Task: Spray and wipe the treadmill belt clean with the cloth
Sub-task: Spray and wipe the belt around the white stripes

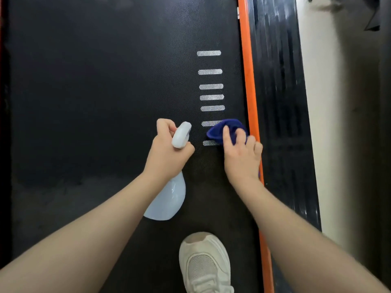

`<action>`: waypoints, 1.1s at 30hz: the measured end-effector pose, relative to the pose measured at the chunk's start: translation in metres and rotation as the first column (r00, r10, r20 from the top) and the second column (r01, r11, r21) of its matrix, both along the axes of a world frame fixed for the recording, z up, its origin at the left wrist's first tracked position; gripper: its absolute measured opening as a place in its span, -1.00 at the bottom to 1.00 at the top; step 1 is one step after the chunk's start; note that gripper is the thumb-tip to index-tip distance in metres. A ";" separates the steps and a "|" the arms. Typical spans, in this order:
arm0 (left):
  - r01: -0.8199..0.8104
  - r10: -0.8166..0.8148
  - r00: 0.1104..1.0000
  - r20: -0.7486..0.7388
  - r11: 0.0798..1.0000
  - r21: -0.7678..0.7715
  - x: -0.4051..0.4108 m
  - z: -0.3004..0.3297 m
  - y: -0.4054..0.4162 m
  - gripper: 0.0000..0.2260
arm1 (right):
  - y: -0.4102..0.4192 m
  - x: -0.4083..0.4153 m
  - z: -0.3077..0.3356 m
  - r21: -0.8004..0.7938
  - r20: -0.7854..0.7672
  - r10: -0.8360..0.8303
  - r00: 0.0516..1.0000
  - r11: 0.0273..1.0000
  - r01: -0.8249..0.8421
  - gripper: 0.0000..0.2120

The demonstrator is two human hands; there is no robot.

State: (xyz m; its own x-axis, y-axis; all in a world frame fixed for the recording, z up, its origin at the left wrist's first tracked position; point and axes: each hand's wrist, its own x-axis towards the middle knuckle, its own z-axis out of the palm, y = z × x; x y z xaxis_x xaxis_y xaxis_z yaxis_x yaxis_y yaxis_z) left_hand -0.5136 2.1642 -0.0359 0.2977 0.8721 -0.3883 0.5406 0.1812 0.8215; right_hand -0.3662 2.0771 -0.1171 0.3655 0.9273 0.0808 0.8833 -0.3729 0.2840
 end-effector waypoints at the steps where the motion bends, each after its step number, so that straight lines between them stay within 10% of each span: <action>1: 0.014 -0.014 1.000 -0.008 1.000 -0.009 0.001 0.001 0.000 -0.71 | 0.021 0.008 0.002 0.012 0.038 -0.045 0.998 0.999 0.044 -0.54; 17: -0.069 0.070 0.997 0.017 0.995 -0.066 -0.008 0.008 0.003 -0.71 | 0.034 -0.016 -0.004 0.179 -0.287 -0.076 0.955 0.975 0.132 -0.48; 23: -0.093 0.093 0.996 -0.003 0.994 -0.060 -0.018 0.010 0.006 -0.69 | -0.026 -0.036 -0.010 0.179 -0.398 0.490 0.775 0.870 -0.459 -0.55; 29: -0.093 0.094 0.996 -0.002 0.994 -0.060 -0.027 0.009 0.003 -0.68 | 0.044 -0.022 -0.005 0.232 -0.354 0.153 0.923 0.970 -0.072 -0.47; 33: -0.123 0.121 0.992 -0.034 0.991 -0.057 -0.034 0.014 0.003 -0.67 | 0.010 -0.068 -0.002 0.208 -0.426 0.404 0.809 0.914 -0.347 -0.49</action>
